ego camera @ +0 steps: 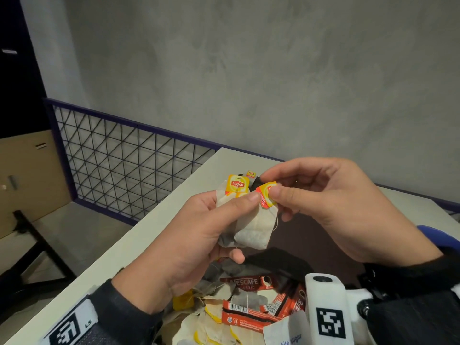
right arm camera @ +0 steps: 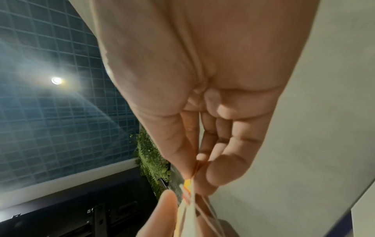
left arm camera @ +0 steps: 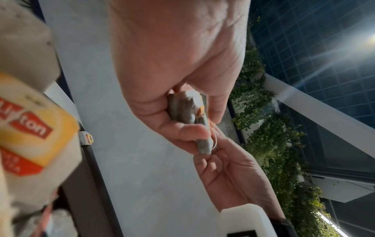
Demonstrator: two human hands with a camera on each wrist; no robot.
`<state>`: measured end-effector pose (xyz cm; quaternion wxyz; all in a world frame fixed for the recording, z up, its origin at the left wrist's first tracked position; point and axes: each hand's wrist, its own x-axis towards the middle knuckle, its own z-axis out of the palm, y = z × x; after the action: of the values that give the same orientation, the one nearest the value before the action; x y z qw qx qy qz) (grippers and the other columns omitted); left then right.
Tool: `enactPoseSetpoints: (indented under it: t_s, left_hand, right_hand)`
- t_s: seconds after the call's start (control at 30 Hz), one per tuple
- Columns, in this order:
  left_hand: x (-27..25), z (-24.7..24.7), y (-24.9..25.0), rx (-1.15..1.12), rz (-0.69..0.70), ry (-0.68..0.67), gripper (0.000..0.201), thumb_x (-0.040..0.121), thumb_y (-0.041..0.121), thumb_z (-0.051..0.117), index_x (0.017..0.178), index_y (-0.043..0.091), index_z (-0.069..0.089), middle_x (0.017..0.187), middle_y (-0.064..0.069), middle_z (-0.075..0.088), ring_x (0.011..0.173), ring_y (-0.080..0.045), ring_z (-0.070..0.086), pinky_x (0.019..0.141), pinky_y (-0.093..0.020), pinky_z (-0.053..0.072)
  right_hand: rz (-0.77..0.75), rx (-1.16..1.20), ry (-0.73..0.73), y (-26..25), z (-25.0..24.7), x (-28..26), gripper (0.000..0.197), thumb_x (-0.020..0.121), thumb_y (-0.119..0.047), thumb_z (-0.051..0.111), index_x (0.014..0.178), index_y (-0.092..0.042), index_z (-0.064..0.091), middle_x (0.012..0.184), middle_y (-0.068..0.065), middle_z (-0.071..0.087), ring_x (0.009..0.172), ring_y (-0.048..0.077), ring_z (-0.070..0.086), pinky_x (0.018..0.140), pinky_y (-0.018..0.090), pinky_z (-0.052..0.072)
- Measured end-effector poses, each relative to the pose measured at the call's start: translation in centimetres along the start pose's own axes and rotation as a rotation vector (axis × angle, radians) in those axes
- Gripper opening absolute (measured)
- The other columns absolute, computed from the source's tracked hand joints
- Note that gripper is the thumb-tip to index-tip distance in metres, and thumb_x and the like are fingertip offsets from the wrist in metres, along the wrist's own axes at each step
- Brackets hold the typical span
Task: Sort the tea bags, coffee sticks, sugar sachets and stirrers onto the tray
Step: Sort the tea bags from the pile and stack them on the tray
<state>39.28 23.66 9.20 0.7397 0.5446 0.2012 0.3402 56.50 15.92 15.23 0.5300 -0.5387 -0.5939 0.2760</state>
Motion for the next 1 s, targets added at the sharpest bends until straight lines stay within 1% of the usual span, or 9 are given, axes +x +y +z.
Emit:
enactPoseSetpoints:
  t_s: [0.17,0.23,0.3,0.4,0.53,0.6,0.7,0.83,1.0]
  left_hand:
    - [0.3,0.1,-0.1,-0.015,0.011,0.098,0.018,0.086,0.036,0.073,0.089,0.019,0.077,0.082,-0.003,0.075,0.058,-0.008,0.062,0.039,-0.018,0.040]
    - [0.5,0.0,0.0,-0.051,0.019,0.173,0.018,0.083,0.037,0.075,0.086,0.020,0.078,0.083,-0.004,0.075,0.057,-0.009,0.059,0.038,-0.018,0.038]
    - [0.8,-0.2,0.1,-0.075,0.038,0.252,0.024,0.079,0.039,0.076,0.091,0.018,0.075,0.083,-0.004,0.075,0.057,-0.009,0.059,0.039,-0.019,0.038]
    - [0.8,-0.4,0.3,-0.125,0.077,0.345,0.017,0.084,0.036,0.076,0.088,0.019,0.074,0.077,-0.001,0.074,0.057,-0.008,0.060,0.040,-0.019,0.038]
    - [0.8,-0.6,0.9,-0.216,0.135,0.441,0.012,0.091,0.033,0.073,0.087,0.021,0.073,0.073,0.002,0.072,0.055,-0.006,0.060,0.040,-0.018,0.037]
    - [0.9,-0.9,1.1,-0.256,0.150,0.514,0.012,0.091,0.033,0.074,0.090,0.021,0.073,0.070,0.005,0.070,0.053,-0.004,0.058,0.040,-0.017,0.037]
    - [0.9,-1.4,1.5,-0.330,0.172,0.578,0.014,0.091,0.034,0.075,0.092,0.021,0.072,0.068,0.006,0.069,0.053,-0.005,0.055,0.040,-0.018,0.037]
    - [0.9,-1.6,1.9,-0.420,0.137,0.533,0.017,0.089,0.034,0.076,0.097,0.020,0.071,0.068,0.005,0.068,0.053,-0.005,0.054,0.040,-0.018,0.035]
    - [0.8,-1.5,1.6,-0.412,0.033,0.317,0.029,0.083,0.036,0.078,0.103,0.016,0.071,0.076,-0.001,0.066,0.054,-0.007,0.053,0.035,-0.016,0.034]
  right_hand:
    - [0.004,-0.051,0.076,-0.1,0.2,0.1,0.010,0.083,-0.003,0.077,0.089,-0.011,0.078,0.083,0.016,0.075,0.067,0.021,0.067,0.057,0.030,0.052]
    - [0.012,-0.018,0.150,-0.1,0.3,0.3,0.010,0.082,-0.001,0.076,0.085,-0.010,0.077,0.081,0.019,0.074,0.066,0.023,0.066,0.054,0.030,0.051]
    - [0.059,0.064,0.159,-0.4,0.5,0.3,0.011,0.082,0.005,0.073,0.082,-0.006,0.073,0.075,0.020,0.070,0.062,0.023,0.065,0.051,0.029,0.051]
    - [0.163,0.143,-0.008,-1.0,1.6,-0.2,0.016,0.080,0.012,0.070,0.076,-0.004,0.071,0.069,0.021,0.066,0.057,0.026,0.063,0.049,0.029,0.051]
    - [0.234,0.071,-0.192,-1.6,3.4,-0.5,0.016,0.077,0.008,0.077,0.073,-0.007,0.072,0.067,0.024,0.065,0.057,0.028,0.065,0.051,0.029,0.054]
    - [0.265,0.045,-0.234,-1.6,3.7,-0.6,0.017,0.078,0.007,0.077,0.074,-0.008,0.072,0.068,0.023,0.067,0.059,0.028,0.067,0.054,0.030,0.055]
    - [0.310,0.057,-0.196,-1.3,4.0,-0.5,0.015,0.078,0.009,0.076,0.077,-0.004,0.070,0.067,0.023,0.066,0.058,0.029,0.066,0.053,0.030,0.056]
    - [0.357,0.062,-0.083,-0.6,4.3,-0.2,0.012,0.082,0.009,0.074,0.086,-0.001,0.070,0.069,0.021,0.067,0.060,0.029,0.067,0.056,0.031,0.057]
    - [0.386,0.160,0.057,0.2,3.8,0.3,0.011,0.087,0.010,0.068,0.094,0.002,0.070,0.078,0.021,0.070,0.062,0.027,0.066,0.056,0.029,0.056]
